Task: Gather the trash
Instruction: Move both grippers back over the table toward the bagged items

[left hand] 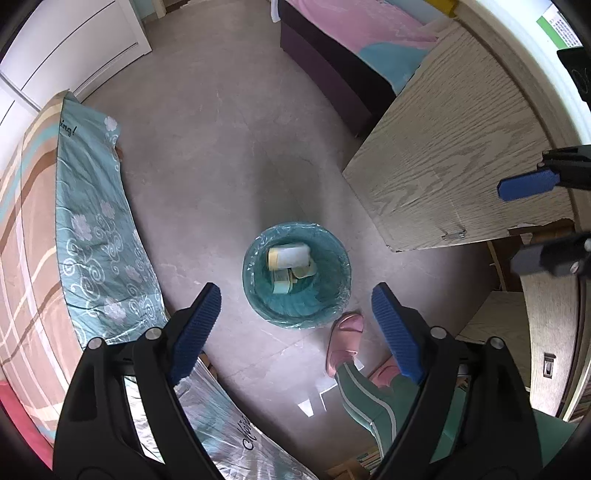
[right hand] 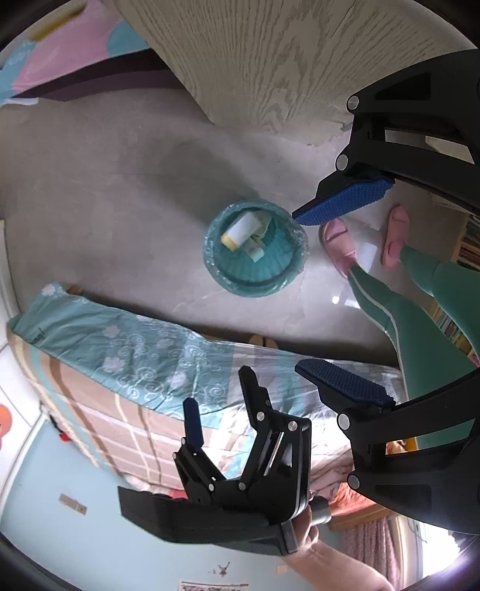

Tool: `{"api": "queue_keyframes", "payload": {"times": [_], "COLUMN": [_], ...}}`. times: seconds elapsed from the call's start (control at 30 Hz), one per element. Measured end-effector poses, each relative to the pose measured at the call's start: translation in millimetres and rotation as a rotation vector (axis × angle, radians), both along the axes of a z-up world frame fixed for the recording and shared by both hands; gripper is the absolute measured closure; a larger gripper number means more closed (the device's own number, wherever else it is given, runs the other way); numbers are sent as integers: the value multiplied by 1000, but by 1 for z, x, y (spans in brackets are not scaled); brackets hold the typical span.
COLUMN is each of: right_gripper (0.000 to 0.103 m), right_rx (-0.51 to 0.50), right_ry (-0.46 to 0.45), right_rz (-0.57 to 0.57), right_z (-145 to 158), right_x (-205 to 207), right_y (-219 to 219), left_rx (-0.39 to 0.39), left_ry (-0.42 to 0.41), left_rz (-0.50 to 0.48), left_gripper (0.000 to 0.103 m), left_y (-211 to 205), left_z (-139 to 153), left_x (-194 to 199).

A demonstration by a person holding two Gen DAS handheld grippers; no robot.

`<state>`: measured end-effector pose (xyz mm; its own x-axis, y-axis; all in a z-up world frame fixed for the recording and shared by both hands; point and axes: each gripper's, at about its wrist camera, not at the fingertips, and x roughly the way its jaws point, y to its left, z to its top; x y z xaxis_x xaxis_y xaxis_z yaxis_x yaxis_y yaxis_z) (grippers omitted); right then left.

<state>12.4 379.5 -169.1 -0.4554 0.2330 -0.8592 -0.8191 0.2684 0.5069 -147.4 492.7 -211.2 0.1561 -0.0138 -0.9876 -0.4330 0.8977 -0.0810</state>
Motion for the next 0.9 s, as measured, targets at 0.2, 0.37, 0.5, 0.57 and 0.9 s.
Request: {"api": "queue_keyframes", "payload": {"times": [0.2,0.37,0.5,0.57,0.9], "right_gripper": [28,28,28,28,28], "right_rx": [110,243,278,277,183], "right_ry": [-5,-59,-135,-170,-393], "right_rz": [-30,-126,-246,-294,-595], "right_z": [49,109,140,148,168], "right_x": [18,38,54,60,79], "right_y": [-27,-80,-144,-175,-378], "left_rx": [16,18,23,26,-26], "left_ry": [-48,-157,-255,-287,-386], "left_rz": [-43,-146,-315,-391,-766], "left_gripper": [16,16,15,15,14], "left_y": [-10,-34,-80,-103,-264], "left_z": [31,90,137,150,175], "left_x": [5,26,56,71,162]}}
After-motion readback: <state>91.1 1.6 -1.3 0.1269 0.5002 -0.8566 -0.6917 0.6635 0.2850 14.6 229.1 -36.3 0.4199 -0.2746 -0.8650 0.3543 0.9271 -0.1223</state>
